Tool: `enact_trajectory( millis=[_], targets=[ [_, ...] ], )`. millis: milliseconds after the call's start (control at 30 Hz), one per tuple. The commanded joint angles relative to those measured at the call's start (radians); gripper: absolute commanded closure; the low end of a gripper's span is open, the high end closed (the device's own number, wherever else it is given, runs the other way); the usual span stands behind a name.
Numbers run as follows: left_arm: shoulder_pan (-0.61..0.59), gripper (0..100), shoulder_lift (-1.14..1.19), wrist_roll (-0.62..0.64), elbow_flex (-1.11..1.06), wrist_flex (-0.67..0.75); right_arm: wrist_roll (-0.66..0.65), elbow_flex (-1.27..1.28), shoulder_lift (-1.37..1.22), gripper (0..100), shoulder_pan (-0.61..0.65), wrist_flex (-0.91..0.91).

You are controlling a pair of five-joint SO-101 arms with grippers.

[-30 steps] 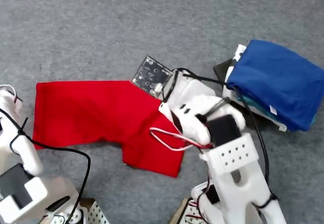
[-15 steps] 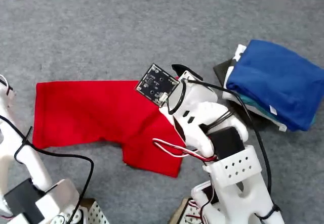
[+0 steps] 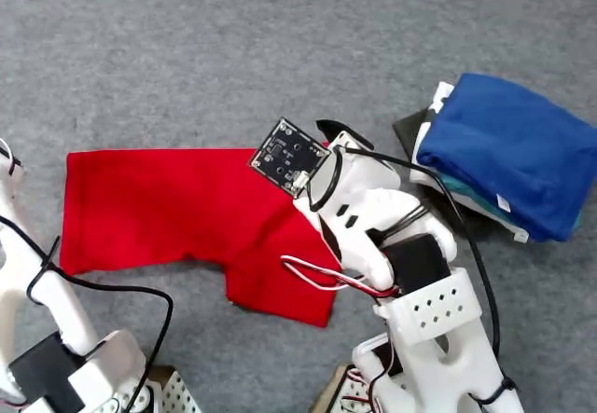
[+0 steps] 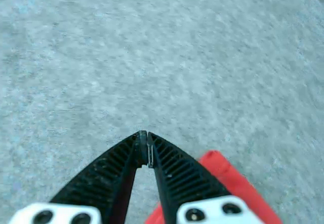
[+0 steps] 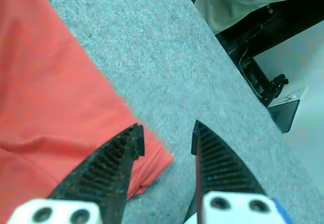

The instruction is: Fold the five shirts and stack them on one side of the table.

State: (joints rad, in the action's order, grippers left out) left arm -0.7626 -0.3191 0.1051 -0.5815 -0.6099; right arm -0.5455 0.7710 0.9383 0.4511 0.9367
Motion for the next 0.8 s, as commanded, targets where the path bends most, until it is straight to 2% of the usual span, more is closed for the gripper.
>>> enact_trajectory(
  millis=[0, 133, 200, 300, 400, 567, 767],
  targets=[
    [-0.029, 98, -0.047, 0.002, 0.009, 0.015, 0.000, -0.012, 0.016, 82.8, -0.015, 0.055],
    [-0.002, 98, -0.047, 0.002, 0.026, 0.009, -0.005, -0.010, -0.010, 82.8, -0.022, 0.107],
    [0.061, 98, -0.039, -0.009, 0.029, -0.009, -0.005, -0.021, -0.079, 82.8, -0.042, 0.114],
    [0.173, 98, -0.028, -0.071, 0.078, -0.112, -0.002, -0.111, -0.254, 82.8, -0.084, 0.114],
    [0.241, 98, 0.022, -0.049, 0.130, -0.144, -0.005, -0.242, -0.429, 82.8, -0.088, 0.115],
    [0.278, 98, 0.179, -0.020, 0.195, -0.138, -0.006, -0.395, -0.677, 82.8, -0.096, 0.098],
    [0.272, 98, 0.446, -0.025, 0.338, -0.138, 0.000, -0.512, -0.928, 82.8, -0.186, 0.046]
  ],
)
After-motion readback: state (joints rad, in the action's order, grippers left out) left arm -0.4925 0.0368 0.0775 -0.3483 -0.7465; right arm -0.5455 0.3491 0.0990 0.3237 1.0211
